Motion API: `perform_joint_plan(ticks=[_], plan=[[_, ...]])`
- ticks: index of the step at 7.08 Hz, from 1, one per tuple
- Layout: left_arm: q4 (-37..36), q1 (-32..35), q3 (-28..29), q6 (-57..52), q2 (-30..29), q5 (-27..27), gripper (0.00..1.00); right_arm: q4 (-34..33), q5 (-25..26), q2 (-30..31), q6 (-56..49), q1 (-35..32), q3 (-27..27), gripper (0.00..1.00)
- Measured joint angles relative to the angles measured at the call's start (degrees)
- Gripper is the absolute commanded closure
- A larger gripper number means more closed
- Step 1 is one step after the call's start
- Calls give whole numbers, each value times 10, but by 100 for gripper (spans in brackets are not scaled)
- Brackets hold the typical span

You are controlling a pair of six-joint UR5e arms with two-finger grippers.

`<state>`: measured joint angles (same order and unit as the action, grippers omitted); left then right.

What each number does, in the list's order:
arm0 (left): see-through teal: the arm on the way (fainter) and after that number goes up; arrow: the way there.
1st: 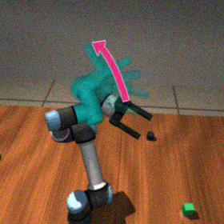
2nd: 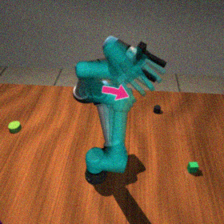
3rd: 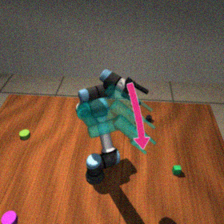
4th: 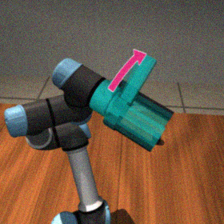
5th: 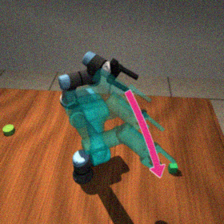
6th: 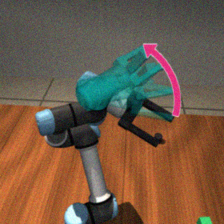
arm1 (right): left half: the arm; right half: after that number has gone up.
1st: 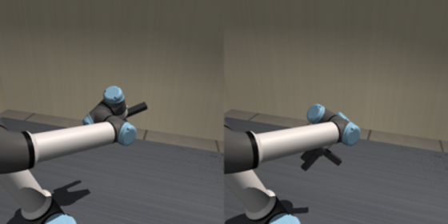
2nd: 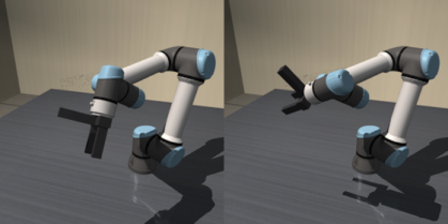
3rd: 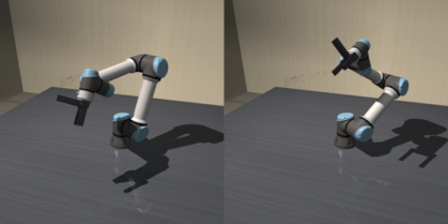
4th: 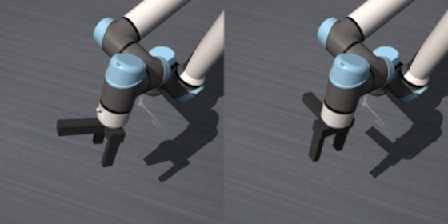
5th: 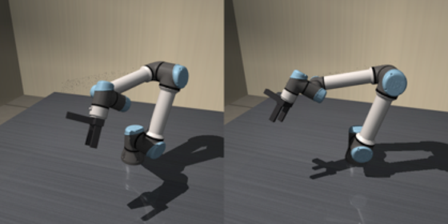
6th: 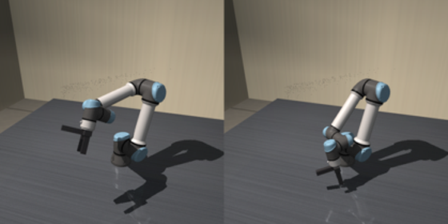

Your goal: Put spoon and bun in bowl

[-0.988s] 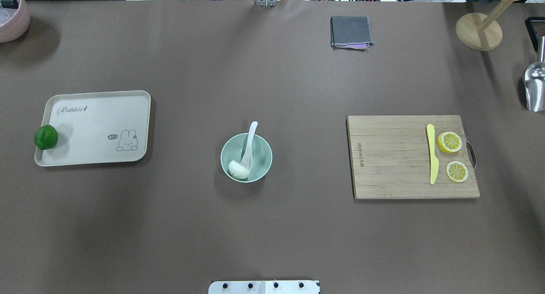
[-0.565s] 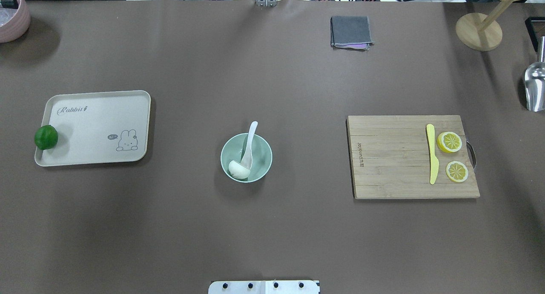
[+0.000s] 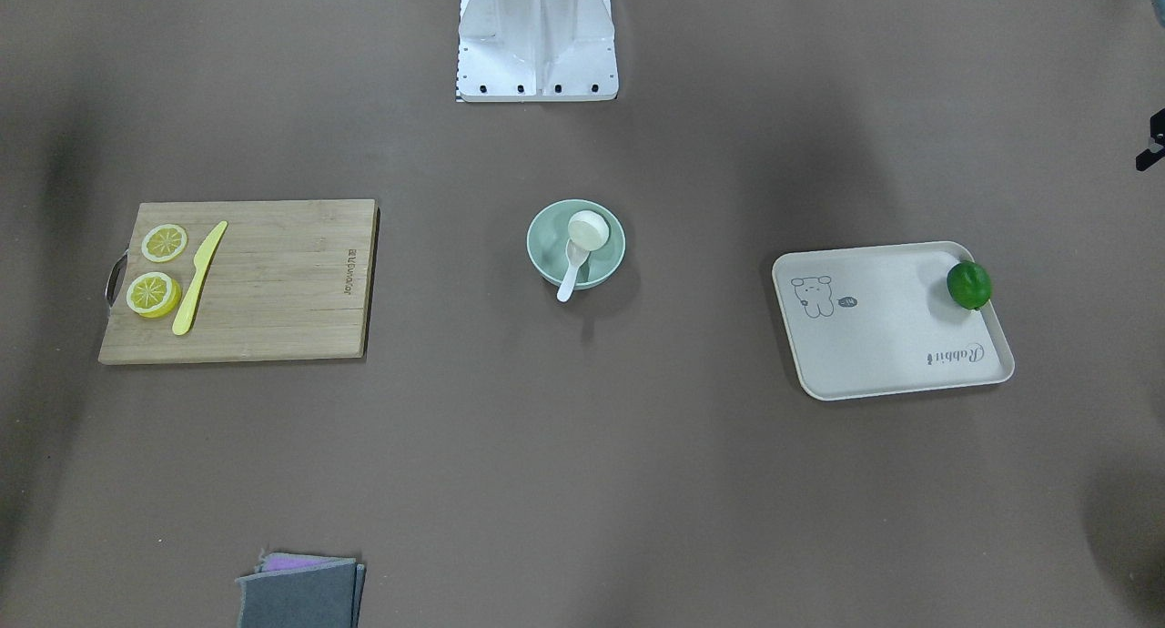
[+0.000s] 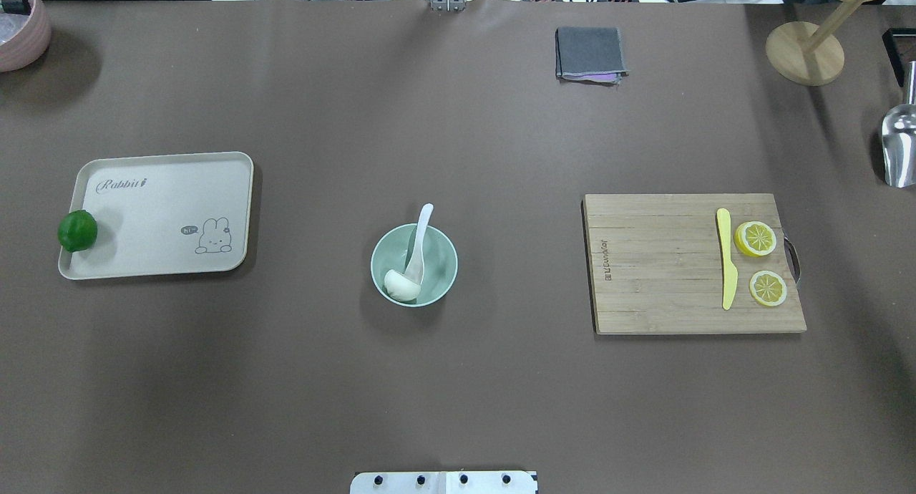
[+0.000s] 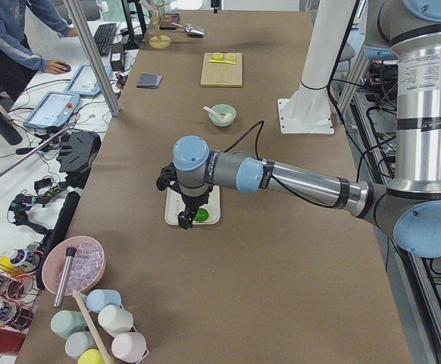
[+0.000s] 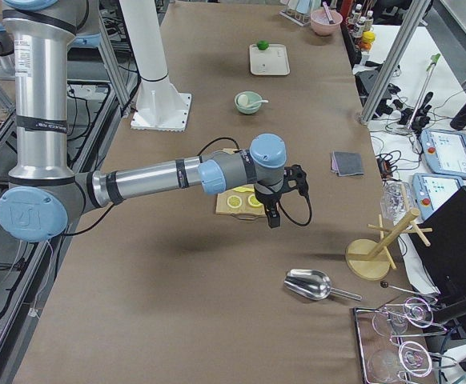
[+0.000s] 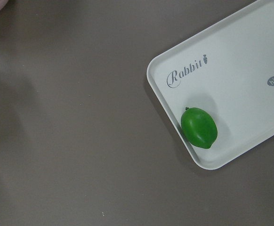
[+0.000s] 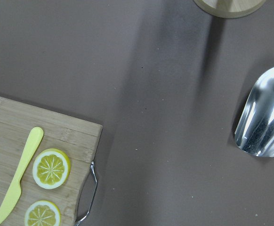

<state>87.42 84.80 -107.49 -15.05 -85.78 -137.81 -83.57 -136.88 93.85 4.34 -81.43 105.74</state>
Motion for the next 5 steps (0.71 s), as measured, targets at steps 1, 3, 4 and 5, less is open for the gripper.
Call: perform_joint_plan(ticks=[1, 3, 4, 5], plan=[[0, 0, 1, 0, -1, 2, 2, 0, 4, 13, 1, -5, 5, 0], [0, 1, 1, 0, -3, 6, 2, 1, 19, 47, 1, -34, 20, 0], [0, 2, 1, 0, -4, 29, 2, 2, 23, 54, 0, -43, 22, 0], [-1, 1, -3, 0, -5, 71, 2, 2, 22, 55, 1, -48, 20, 0]])
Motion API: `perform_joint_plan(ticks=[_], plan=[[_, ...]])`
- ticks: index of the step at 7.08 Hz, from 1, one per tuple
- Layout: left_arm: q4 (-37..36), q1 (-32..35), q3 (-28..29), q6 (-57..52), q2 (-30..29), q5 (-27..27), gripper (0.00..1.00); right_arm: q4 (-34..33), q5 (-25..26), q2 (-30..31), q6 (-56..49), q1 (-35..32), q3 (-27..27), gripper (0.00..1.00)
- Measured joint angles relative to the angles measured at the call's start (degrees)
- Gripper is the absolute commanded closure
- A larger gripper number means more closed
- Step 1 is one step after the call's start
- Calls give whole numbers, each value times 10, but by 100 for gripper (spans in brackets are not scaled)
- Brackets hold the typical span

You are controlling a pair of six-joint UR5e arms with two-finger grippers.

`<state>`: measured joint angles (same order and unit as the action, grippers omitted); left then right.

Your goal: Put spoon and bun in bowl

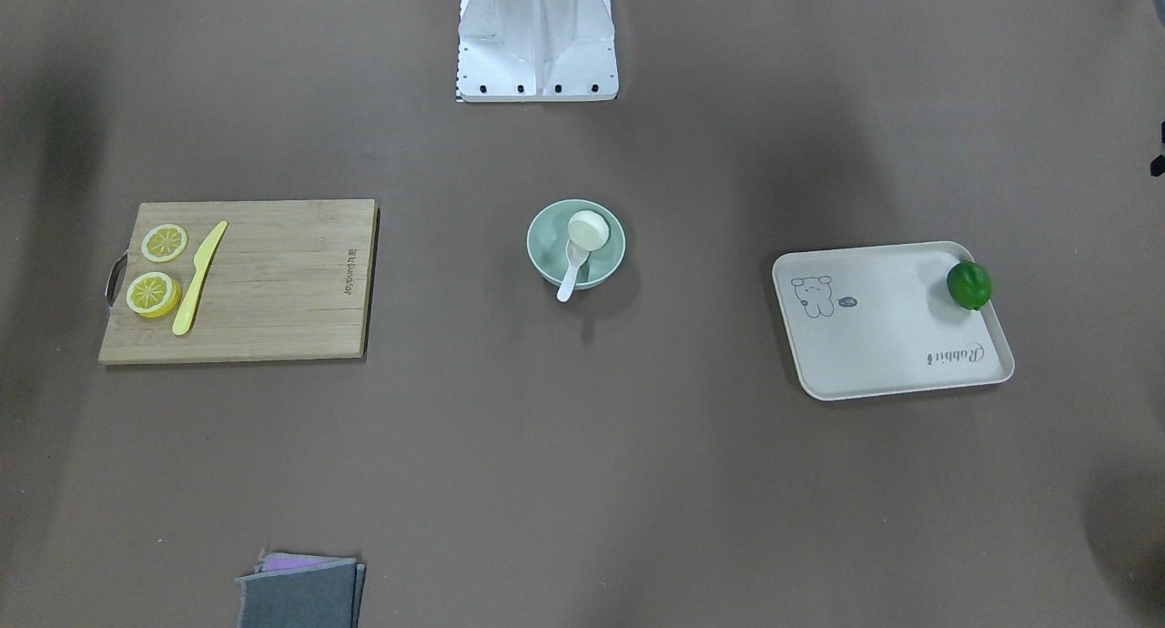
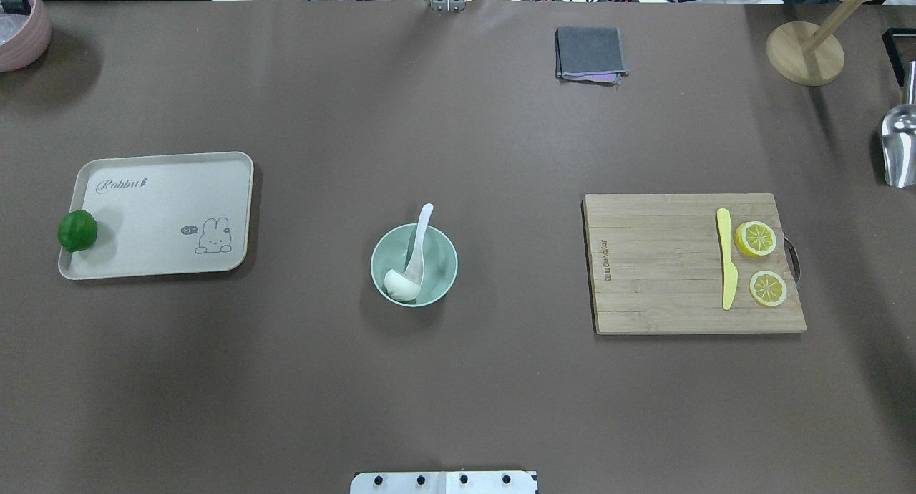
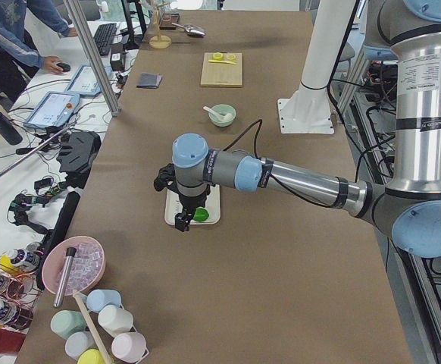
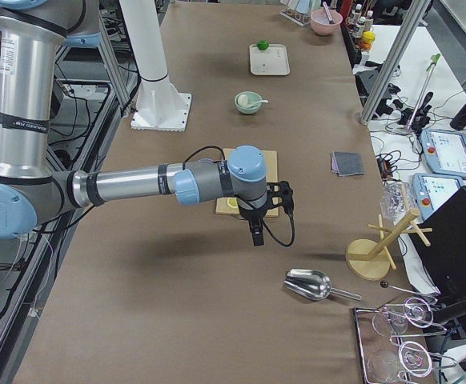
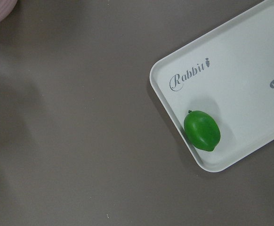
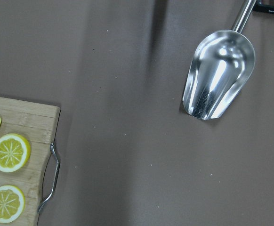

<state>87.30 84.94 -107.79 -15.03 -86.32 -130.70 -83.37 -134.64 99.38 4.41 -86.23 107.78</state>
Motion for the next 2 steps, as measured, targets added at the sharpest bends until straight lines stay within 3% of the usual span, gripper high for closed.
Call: perform_joint_plan(ticks=[1, 2], plan=[[-3, 0, -6, 1, 1, 11, 2, 0, -4, 3, 2, -2, 4, 0], [-6, 0, -8, 3, 4, -17, 2, 0, -7, 9, 4, -2, 11, 0]])
